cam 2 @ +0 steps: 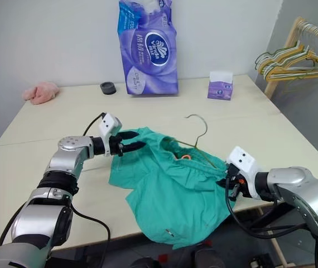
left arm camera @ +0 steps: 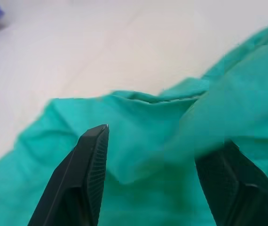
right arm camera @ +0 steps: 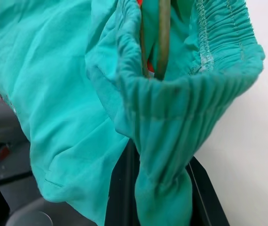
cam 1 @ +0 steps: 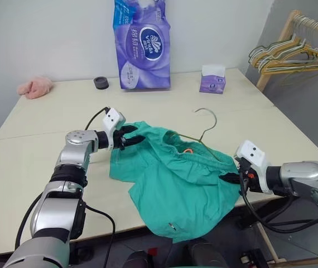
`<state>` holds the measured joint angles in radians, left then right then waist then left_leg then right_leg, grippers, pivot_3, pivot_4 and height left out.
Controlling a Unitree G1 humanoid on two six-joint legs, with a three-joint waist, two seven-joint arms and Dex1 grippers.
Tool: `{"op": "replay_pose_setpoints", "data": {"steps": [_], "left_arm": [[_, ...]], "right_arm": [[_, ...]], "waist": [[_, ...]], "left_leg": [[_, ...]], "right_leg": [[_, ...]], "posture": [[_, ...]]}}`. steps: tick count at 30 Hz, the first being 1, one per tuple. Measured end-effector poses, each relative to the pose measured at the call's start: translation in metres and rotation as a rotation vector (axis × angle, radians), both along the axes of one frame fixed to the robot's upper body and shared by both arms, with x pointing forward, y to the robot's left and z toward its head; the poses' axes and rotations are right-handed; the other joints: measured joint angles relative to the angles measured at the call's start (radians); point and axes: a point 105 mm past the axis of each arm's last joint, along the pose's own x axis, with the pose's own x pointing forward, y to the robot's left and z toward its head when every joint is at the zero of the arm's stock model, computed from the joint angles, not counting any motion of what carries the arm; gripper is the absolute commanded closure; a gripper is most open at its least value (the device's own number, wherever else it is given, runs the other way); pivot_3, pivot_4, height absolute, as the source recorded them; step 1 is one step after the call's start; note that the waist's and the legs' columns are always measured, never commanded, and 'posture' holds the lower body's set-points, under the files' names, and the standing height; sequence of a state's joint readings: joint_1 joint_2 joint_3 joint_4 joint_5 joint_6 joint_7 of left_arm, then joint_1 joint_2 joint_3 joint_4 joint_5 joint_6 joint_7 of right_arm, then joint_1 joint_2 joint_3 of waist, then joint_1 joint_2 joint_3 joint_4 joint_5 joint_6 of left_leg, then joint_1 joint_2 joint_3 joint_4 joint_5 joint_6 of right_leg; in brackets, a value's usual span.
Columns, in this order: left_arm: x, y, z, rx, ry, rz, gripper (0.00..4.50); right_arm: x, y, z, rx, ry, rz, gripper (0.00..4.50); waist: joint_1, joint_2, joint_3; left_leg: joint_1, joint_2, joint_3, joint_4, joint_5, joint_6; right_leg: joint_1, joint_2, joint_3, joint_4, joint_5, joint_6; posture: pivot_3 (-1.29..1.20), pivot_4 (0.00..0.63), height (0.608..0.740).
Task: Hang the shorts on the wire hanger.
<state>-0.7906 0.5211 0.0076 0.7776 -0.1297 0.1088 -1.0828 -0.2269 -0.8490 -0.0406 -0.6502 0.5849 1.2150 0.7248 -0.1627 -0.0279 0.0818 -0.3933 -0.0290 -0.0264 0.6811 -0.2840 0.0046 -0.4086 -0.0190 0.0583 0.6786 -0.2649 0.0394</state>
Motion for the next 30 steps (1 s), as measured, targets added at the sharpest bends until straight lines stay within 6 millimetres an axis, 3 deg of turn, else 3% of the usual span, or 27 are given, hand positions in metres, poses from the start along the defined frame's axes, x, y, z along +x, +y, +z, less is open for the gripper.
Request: {"op": "replay_pose_setpoints", "data": {"steps": [2,7,11,16,23,27,30], "left_arm": [[-0.006,-0.011,0.009,-0.027,-0.008,-0.045,1.66],[-0.045,-0.072,0.018,-0.084,0.034,-0.297,1.66],[-0.077,-0.117,0.042,-0.122,0.015,-0.522,1.66],[-0.093,-0.145,0.063,-0.131,-0.057,-0.67,1.66],[-0.1,-0.181,0.081,-0.098,-0.23,-0.767,1.66],[-0.114,-0.208,0.081,-0.105,-0.269,-0.848,1.66],[-0.124,-0.228,0.089,-0.113,-0.318,-0.913,1.66]], "right_arm": [[-0.005,-0.009,0.0,0.04,0.02,-0.082,4.5],[-0.026,-0.047,-0.003,0.092,0.078,-0.355,4.5],[-0.045,-0.079,-0.001,0.145,0.081,-0.575,4.5],[-0.06,-0.109,0.005,0.13,0.007,-0.765,4.5],[-0.067,-0.167,0.034,0.098,-0.136,-1.044,4.5],[-0.062,-0.211,0.069,0.093,-0.23,-1.195,4.5],[-0.057,-0.228,0.092,0.096,-0.276,-1.251,4.5]], "waist": [[0.003,0.0,0.0],[0.002,0.0,0.0],[-0.007,0.004,0.0],[-0.046,0.009,0.0],[-0.085,0.014,0.004],[-0.1,0.016,0.016],[-0.109,0.014,0.025]], "left_leg": [[-0.001,0.0,-0.001,0.0,0.0,0.0],[-0.001,-0.001,0.0,0.0,0.0,0.0],[0.001,-0.001,0.001,0.0,0.0,0.0],[0.004,-0.001,0.003,-0.001,0.0,0.0],[0.004,-0.001,0.007,-0.002,-0.003,0.004],[0.002,-0.004,0.012,-0.001,-0.005,0.008],[0.002,-0.005,0.013,-0.002,-0.005,0.009]], "right_leg": [[0.0,0.0,0.0,0.0,0.0,0.0],[0.0,-0.001,0.001,0.001,0.0,0.0],[0.001,0.0,0.001,0.0,-0.001,0.001],[0.004,0.003,0.005,0.0,-0.002,0.003],[0.004,0.006,0.009,-0.002,-0.007,0.01],[0.006,0.007,0.015,-0.005,-0.008,0.012],[0.006,0.007,0.015,-0.006,-0.008,0.013]], "posture": [[-0.28,0.067,0.74],[-0.35,0.089,0.74],[-0.38,0.099,0.74],[-0.41,0.108,0.74],[-0.41,0.128,0.74],[-0.41,0.145,0.74],[-0.41,0.153,0.74]]}}
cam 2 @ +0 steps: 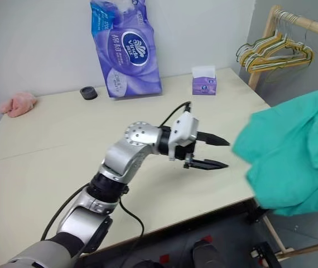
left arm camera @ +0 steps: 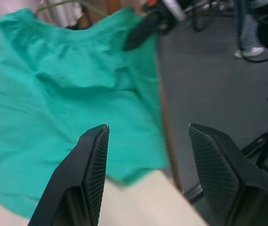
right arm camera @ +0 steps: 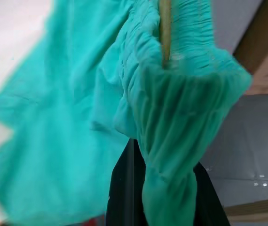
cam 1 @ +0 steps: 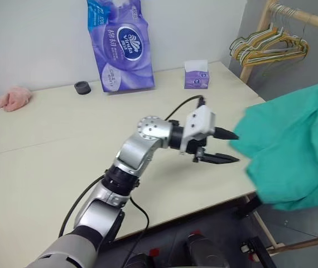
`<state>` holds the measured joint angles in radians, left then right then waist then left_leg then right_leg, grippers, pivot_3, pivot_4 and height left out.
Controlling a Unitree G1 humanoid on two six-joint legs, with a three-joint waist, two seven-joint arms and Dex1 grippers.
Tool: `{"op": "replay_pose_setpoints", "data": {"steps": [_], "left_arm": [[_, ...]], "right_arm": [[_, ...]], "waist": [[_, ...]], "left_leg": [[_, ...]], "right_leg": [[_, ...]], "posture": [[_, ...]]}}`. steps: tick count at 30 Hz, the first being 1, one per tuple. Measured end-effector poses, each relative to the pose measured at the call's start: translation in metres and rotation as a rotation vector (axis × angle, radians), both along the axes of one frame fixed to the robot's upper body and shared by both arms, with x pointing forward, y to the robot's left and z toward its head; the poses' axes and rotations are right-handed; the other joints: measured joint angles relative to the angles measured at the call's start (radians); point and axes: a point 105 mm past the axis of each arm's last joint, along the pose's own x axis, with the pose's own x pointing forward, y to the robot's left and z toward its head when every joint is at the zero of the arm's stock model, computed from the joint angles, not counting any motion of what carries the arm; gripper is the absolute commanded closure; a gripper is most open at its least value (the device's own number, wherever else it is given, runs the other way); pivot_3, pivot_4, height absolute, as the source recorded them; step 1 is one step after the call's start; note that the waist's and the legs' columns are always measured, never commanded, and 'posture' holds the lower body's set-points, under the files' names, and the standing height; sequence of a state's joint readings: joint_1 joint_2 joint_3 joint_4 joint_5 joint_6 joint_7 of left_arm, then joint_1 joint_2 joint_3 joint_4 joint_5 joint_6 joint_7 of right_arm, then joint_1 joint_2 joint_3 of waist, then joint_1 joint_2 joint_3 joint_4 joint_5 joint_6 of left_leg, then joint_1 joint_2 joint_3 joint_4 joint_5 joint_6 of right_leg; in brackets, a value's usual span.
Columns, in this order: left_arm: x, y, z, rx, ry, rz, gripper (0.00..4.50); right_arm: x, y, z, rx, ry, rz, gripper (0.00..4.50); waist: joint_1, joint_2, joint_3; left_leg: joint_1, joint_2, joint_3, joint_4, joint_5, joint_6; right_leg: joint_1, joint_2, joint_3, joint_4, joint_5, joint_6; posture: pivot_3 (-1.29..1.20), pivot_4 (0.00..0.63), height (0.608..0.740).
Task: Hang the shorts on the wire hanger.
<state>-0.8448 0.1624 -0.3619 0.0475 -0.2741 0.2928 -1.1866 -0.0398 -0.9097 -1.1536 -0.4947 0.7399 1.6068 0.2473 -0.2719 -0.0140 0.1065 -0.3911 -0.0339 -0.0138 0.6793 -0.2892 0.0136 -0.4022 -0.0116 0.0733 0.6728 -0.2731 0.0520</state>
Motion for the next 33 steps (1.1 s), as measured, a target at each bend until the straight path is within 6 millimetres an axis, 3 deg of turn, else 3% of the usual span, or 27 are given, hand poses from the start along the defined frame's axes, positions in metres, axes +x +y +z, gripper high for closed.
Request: {"op": "replay_pose_setpoints", "data": {"steps": [6,15,22,28,33], "left_arm": [[0.003,-0.025,0.016,-0.031,-0.082,-0.004,1.66],[0.001,-0.059,0.032,-0.047,-0.191,-0.054,1.66],[0.001,-0.076,0.043,-0.068,-0.208,-0.078,1.66],[0.002,-0.086,0.052,-0.087,-0.201,-0.086,1.66],[0.002,-0.09,0.056,-0.106,-0.179,-0.09,1.62]], "right_arm": [[0.007,-0.037,0.028,0.038,-0.01,-0.145,4.5],[0.019,-0.074,0.024,0.211,0.07,-0.293,4.5],[0.023,-0.09,0.024,0.285,0.085,-0.344,4.5],[0.029,-0.088,0.021,0.264,0.105,-0.323,4.5],[0.029,-0.092,0.025,0.229,0.09,-0.339,3.1]], "waist": [[-0.006,0.012,0.013],[-0.006,0.013,0.037],[-0.009,0.015,0.041],[-0.012,0.016,0.041],[-0.014,0.016,0.041]], "left_leg": [[0.001,0.0,0.002,-0.001,-0.001,0.001],[0.008,-0.001,0.018,-0.003,-0.003,0.006],[0.009,-0.005,0.026,-0.003,-0.006,0.01],[0.009,-0.007,0.029,-0.002,-0.009,0.016],[0.009,-0.007,0.031,-0.002,-0.011,0.018]], "right_leg": [[0.0,0.0,0.002,-0.001,-0.001,0.001],[0.0,0.001,0.018,-0.001,-0.003,0.005],[0.0,-0.004,0.026,-0.003,-0.003,0.014],[0.004,-0.006,0.027,-0.014,0.002,0.022],[0.004,-0.007,0.029,-0.016,0.002,0.024]], "posture": [[-0.4,0.167,0.74],[-0.37,0.172,0.74],[-0.35,0.158,0.74],[-0.35,0.153,0.74],[-0.36,0.144,0.74]]}}
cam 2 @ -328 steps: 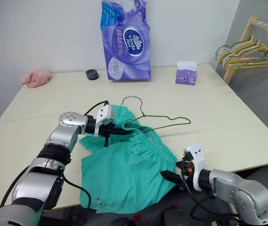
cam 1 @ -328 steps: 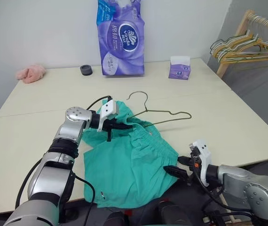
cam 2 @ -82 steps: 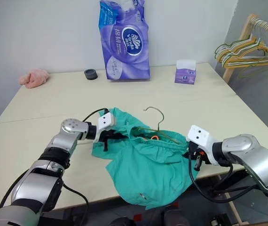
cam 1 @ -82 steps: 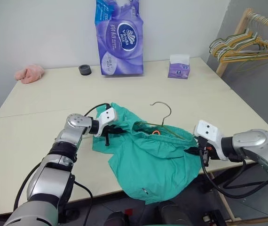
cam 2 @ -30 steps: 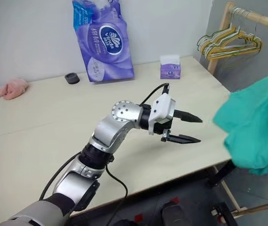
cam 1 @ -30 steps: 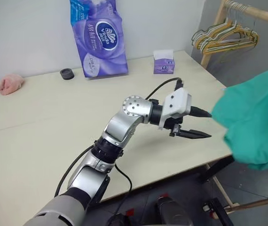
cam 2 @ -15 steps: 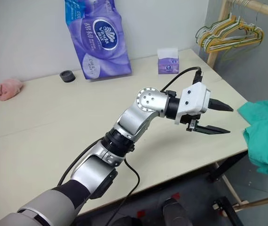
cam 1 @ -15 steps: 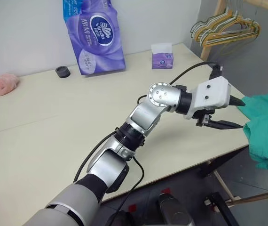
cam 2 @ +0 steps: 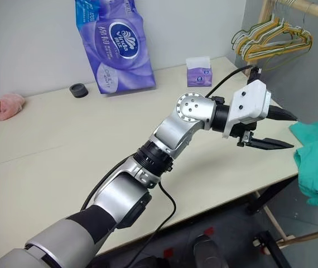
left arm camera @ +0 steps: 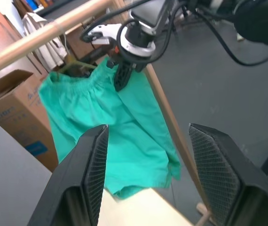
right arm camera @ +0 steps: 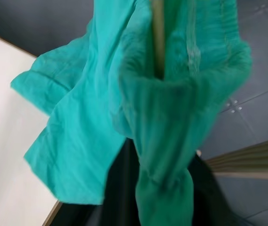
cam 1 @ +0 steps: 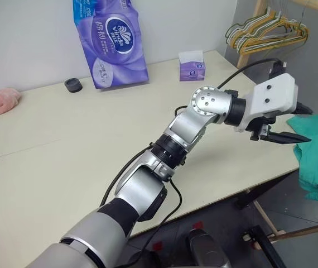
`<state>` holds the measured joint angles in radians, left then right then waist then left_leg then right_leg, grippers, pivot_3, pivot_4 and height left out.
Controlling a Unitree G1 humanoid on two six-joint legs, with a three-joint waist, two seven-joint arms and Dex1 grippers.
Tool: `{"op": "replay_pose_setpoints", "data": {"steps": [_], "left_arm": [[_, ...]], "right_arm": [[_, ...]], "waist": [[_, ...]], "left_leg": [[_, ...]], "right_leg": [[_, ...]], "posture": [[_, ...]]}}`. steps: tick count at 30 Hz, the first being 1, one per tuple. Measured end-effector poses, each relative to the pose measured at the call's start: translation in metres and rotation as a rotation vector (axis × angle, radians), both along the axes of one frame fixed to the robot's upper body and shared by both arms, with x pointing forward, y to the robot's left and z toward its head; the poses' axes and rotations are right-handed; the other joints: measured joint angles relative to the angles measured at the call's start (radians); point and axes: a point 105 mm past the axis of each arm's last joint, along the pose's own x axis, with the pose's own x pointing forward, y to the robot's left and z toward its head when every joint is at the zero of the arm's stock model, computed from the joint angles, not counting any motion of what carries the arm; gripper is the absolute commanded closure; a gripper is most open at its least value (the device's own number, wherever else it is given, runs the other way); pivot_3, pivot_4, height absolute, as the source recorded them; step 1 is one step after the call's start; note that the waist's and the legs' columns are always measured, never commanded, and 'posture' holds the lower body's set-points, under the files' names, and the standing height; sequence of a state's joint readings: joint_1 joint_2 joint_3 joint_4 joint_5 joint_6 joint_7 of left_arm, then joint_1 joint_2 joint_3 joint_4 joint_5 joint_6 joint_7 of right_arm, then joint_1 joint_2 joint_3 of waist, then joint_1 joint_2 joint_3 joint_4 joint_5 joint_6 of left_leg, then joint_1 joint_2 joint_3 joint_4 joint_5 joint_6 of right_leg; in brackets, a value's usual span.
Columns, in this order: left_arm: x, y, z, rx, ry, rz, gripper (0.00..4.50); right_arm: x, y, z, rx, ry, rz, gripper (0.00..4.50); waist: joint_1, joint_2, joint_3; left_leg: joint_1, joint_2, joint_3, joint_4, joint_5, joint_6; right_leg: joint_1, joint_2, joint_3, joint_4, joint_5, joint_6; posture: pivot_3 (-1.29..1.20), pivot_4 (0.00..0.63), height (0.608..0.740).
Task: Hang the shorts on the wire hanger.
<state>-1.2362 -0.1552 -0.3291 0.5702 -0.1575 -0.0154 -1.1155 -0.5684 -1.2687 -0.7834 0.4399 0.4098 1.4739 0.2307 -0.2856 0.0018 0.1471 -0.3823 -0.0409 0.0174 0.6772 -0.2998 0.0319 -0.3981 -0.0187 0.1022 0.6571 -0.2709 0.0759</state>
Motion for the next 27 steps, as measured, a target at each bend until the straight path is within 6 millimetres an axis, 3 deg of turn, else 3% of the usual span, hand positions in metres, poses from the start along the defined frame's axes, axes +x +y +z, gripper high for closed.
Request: {"op": "replay_pose_setpoints", "data": {"steps": [9,17,23,27], "left_arm": [[0.005,0.001,0.004,-0.008,0.068,0.011,1.62],[0.006,0.002,0.005,-0.02,0.082,0.02,1.62],[0.007,0.002,0.005,-0.021,0.081,0.022,1.62],[0.008,0.002,0.005,-0.022,0.081,0.026,1.62]], "right_arm": [[-0.007,0.0,0.015,-0.054,-0.063,-0.048,0.02],[-0.013,0.017,0.037,-0.17,-0.121,-0.076,0.02],[-0.02,0.037,0.074,-0.475,-0.183,-0.121,0.02],[-0.013,0.068,0.097,-0.637,-0.258,-0.055,0.02]], "waist": [[-0.017,0.001,0.0],[-0.024,0.001,-0.001],[-0.024,0.002,-0.001],[-0.029,0.002,-0.002]], "left_leg": [[0.0,0.0,0.0,0.0,0.0,0.0],[0.0,0.0,0.0,0.0,0.0,0.0],[0.0,0.0,-0.001,0.0,0.0,0.0],[0.0,0.0,-0.001,0.0,0.0,0.0]], "right_leg": [[0.0,0.0,0.0,0.0,0.0,0.001],[0.0,0.0,0.0,0.001,0.001,0.002],[-0.001,0.0,0.0,0.001,0.001,0.002],[-0.001,0.0,0.0,0.001,0.001,0.003]], "posture": [[-0.36,0.13,0.74],[-0.37,0.125,0.74],[-0.38,0.119,0.74],[-0.37,0.116,0.74]]}}
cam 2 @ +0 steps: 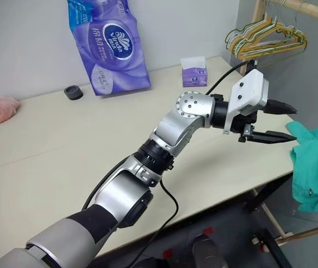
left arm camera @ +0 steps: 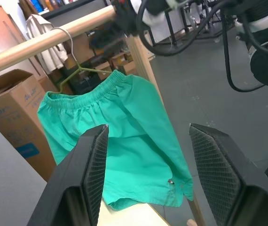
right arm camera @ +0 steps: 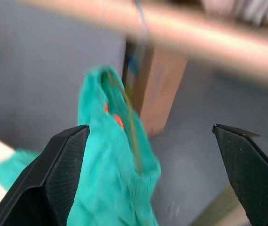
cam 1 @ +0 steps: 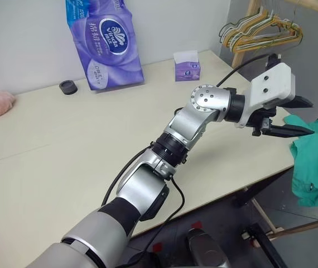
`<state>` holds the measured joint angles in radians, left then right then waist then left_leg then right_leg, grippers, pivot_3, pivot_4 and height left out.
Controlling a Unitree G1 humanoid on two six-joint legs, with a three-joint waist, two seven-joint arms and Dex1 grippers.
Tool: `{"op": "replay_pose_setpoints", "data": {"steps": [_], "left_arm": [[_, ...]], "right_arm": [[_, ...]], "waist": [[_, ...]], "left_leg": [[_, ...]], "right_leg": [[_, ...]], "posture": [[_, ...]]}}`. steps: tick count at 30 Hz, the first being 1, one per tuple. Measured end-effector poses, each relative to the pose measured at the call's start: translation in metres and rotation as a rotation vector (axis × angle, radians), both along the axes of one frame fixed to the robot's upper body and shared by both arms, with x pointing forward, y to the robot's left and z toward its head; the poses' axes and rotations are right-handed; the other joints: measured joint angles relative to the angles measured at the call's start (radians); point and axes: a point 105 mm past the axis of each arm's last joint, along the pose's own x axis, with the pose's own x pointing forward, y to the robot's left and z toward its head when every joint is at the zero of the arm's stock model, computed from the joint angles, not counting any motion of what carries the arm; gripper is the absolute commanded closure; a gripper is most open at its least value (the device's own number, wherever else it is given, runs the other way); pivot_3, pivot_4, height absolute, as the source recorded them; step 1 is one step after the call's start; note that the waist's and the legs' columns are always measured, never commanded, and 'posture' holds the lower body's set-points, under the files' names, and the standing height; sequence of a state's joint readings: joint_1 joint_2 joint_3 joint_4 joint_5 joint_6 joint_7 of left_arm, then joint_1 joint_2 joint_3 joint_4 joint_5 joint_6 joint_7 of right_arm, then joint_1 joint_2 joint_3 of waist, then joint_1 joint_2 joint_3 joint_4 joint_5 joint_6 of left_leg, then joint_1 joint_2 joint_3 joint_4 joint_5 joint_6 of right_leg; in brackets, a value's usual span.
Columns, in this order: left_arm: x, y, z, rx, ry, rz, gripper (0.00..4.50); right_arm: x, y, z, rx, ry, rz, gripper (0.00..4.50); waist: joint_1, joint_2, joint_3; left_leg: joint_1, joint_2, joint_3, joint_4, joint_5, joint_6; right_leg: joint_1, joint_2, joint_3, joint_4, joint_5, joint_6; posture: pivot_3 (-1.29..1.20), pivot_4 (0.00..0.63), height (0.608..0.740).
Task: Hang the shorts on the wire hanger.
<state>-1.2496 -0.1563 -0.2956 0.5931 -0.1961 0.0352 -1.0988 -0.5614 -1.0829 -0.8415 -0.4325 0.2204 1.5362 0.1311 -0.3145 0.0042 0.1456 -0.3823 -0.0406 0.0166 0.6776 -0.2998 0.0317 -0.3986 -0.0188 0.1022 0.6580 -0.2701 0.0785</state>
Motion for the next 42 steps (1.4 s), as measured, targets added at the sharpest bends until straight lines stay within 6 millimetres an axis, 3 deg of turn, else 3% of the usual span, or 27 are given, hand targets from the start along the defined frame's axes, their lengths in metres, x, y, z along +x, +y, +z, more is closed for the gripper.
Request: {"op": "replay_pose_setpoints", "data": {"steps": [3,6,8,16,19,22,29,33,35,42], "left_arm": [[0.005,0.002,0.0,-0.003,-0.002,0.029,1.62],[0.012,0.011,-0.004,-0.008,-0.002,0.078,1.62],[0.027,0.028,-0.012,-0.005,0.006,0.169,1.62],[0.093,0.129,-0.057,-0.026,0.128,0.735,1.62],[0.111,0.196,-0.082,-0.095,0.24,1.096,1.62],[0.109,0.251,-0.115,-0.125,0.329,1.374,1.62],[0.086,0.318,-0.149,-0.212,0.369,1.829,1.62],[0.075,0.335,-0.175,-0.212,0.439,1.935,1.62],[0.075,0.339,-0.171,-0.253,0.429,1.94,1.62],[0.076,0.338,-0.172,-0.291,0.449,1.917,1.62]], "right_arm": [[0.025,0.04,-0.006,-0.088,0.02,0.163,0.02],[0.053,0.078,-0.031,-0.081,0.049,0.34,0.02],[0.067,0.104,-0.048,-0.095,0.067,0.445,0.02],[0.097,0.19,-0.107,-0.15,0.039,0.809,0.02],[0.105,0.214,-0.135,-0.078,0.009,0.954,0.02],[0.114,0.231,-0.158,-0.03,0.011,1.033,0.02],[0.133,0.264,-0.187,-0.009,-0.013,1.132,0.02],[0.142,0.264,-0.197,0.003,-0.019,1.125,0.02],[0.144,0.264,-0.204,0.01,-0.017,1.118,0.02],[0.148,0.261,-0.214,0.028,-0.008,1.098,0.02]], "waist": [[-0.009,0.0,0.0],[-0.015,0.001,-0.001],[-0.017,0.003,-0.002],[0.025,0.004,-0.007],[0.053,-0.004,-0.014],[0.093,-0.01,-0.017],[0.215,-0.025,-0.039],[0.266,-0.03,-0.047],[0.289,-0.034,-0.052],[0.3,-0.038,-0.058]], "left_leg": [[0.0,0.0,0.0,0.0,0.0,0.0],[0.0,0.0,-0.002,0.0,0.0,0.0],[0.0,0.0,-0.003,0.001,0.0,0.0],[-0.003,0.0,-0.01,0.003,0.001,-0.001],[-0.002,0.0,-0.012,0.003,0.002,-0.003],[-0.002,0.0,-0.013,0.004,0.003,-0.005],[0.001,-0.001,-0.017,0.005,0.007,-0.011],[0.001,-0.001,-0.017,0.005,0.01,-0.013],[0.001,-0.001,-0.018,0.005,0.012,-0.013],[0.002,0.0,-0.017,0.005,0.013,-0.013]], "right_leg": [[0.0,0.0,0.0,0.0,0.0,0.0],[0.0,0.0,0.0,0.001,0.0,0.0],[-0.002,-0.001,0.0,0.004,0.0,0.0],[-0.006,-0.006,-0.005,0.009,0.004,-0.006],[-0.006,-0.006,-0.006,0.01,0.005,-0.007],[-0.008,-0.008,-0.008,0.015,0.005,-0.007],[-0.007,-0.008,-0.013,0.019,0.008,-0.012],[-0.007,-0.007,-0.014,0.02,0.01,-0.016],[-0.007,-0.007,-0.015,0.02,0.011,-0.018],[-0.007,-0.006,-0.015,0.02,0.012,-0.02]], "posture": [[-0.35,0.11,0.74],[-0.32,0.105,0.74],[-0.3,0.102,0.74],[-0.17,0.083,0.74],[-0.12,0.073,0.74],[-0.09,0.067,0.74],[-0.01,0.037,0.74],[0.01,0.036,0.74],[0.02,0.034,0.74],[0.04,0.034,0.74]]}}
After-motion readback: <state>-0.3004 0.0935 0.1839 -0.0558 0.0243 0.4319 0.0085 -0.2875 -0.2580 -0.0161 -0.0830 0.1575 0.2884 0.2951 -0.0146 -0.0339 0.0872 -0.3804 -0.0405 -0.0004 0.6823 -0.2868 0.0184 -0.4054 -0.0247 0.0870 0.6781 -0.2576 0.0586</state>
